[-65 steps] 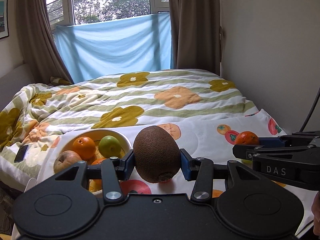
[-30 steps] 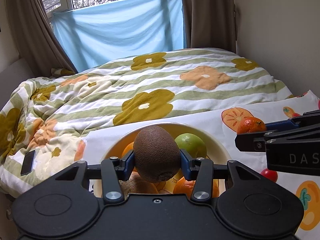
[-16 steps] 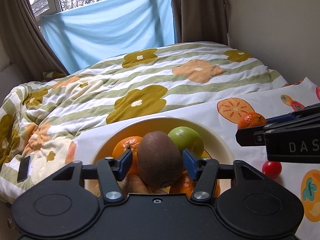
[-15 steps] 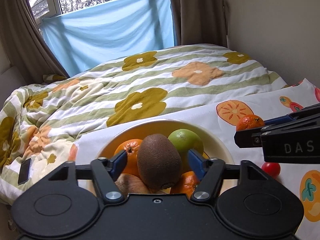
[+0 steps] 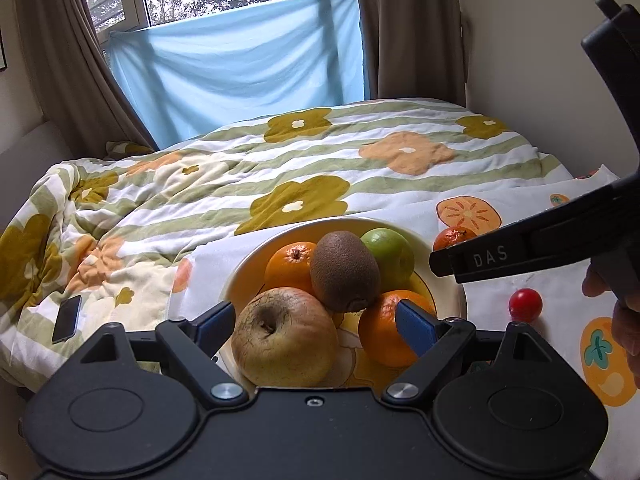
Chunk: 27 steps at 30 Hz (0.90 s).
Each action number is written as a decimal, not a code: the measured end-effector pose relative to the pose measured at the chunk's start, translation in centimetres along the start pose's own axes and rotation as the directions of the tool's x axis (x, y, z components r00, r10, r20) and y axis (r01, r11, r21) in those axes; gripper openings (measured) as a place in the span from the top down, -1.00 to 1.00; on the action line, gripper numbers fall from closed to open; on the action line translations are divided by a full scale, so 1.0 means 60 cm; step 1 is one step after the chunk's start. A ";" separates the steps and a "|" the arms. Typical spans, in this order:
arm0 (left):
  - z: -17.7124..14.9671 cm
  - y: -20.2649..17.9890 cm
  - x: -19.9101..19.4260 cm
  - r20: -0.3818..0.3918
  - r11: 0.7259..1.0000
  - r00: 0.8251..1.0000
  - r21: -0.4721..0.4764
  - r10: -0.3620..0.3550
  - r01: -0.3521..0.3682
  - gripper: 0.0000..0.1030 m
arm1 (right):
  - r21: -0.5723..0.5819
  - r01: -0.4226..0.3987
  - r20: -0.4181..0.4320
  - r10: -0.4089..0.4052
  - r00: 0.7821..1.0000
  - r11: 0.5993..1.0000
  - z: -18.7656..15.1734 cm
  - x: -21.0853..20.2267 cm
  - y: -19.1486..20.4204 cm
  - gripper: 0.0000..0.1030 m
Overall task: Organize fruits
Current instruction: 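Open the left tool to drop the kiwi in the bowl while the right tool releases the mandarin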
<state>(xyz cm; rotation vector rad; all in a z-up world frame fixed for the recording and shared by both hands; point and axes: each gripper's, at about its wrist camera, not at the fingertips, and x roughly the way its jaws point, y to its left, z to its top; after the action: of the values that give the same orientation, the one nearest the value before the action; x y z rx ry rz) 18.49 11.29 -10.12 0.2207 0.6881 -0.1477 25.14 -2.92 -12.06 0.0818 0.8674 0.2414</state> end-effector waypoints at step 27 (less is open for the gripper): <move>-0.012 0.008 -0.024 -0.003 0.999 1.000 -0.041 0.000 0.000 -0.75 | -0.041 -0.001 0.040 0.003 0.999 0.999 -0.011 -0.020 0.021 -0.84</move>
<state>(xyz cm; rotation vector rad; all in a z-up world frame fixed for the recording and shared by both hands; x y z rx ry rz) 17.05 12.04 -9.63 0.1816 0.6934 -0.1328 23.66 -2.00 -11.40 0.0495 0.8226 0.2586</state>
